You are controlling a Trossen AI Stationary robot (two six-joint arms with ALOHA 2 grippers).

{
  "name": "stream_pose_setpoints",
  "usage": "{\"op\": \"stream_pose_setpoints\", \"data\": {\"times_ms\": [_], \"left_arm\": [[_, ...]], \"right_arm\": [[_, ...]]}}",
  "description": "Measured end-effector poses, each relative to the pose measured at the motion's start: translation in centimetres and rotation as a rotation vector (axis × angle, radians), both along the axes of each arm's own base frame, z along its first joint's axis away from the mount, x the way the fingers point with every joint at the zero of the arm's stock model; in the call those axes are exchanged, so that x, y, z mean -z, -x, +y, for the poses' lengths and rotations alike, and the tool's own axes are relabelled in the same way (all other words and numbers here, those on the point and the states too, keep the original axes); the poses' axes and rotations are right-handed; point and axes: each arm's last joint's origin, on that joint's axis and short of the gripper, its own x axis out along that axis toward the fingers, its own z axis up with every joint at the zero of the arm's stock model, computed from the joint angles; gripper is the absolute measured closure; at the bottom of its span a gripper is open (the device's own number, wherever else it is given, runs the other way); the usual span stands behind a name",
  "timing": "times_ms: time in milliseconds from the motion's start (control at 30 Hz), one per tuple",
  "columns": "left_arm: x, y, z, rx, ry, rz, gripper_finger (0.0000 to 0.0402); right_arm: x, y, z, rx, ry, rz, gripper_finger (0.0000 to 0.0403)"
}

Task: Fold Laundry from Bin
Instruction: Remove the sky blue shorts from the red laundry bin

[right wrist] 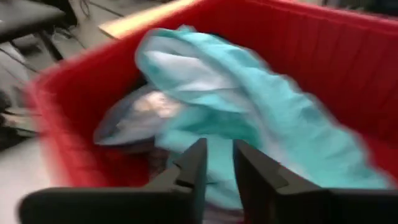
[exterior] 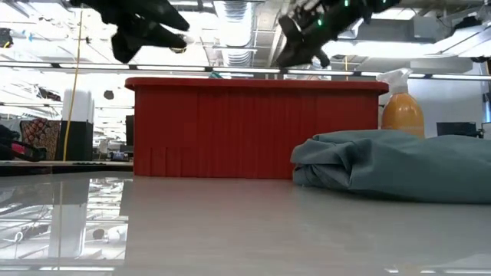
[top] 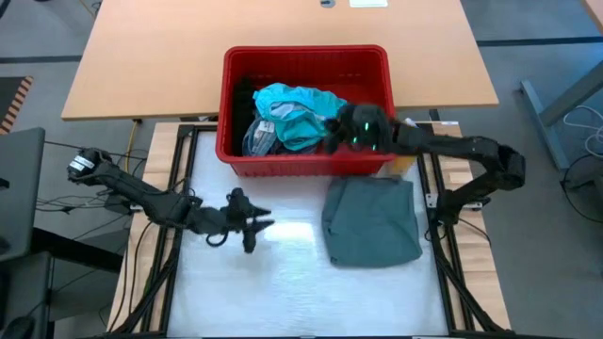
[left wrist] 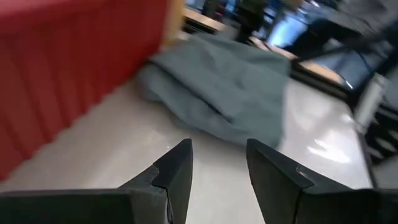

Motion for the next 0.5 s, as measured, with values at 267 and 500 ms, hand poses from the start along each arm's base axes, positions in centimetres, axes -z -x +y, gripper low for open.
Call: {"op": "stream_pose_setpoints", "data": {"times_ms": [267,500], "left_arm": [[0.0,-1.0,4.6,-0.237,0.068,-0.030,0.0262],[-0.1,-1.2,7.3,-0.402,0.241,-0.109,0.0262]], "right_arm": [[4.8,0.9,-8.8,-0.115,-0.141,0.077,0.0170],[8.7,-1.6,-10.9,-0.252,-0.057,0.109,0.0136]]}}
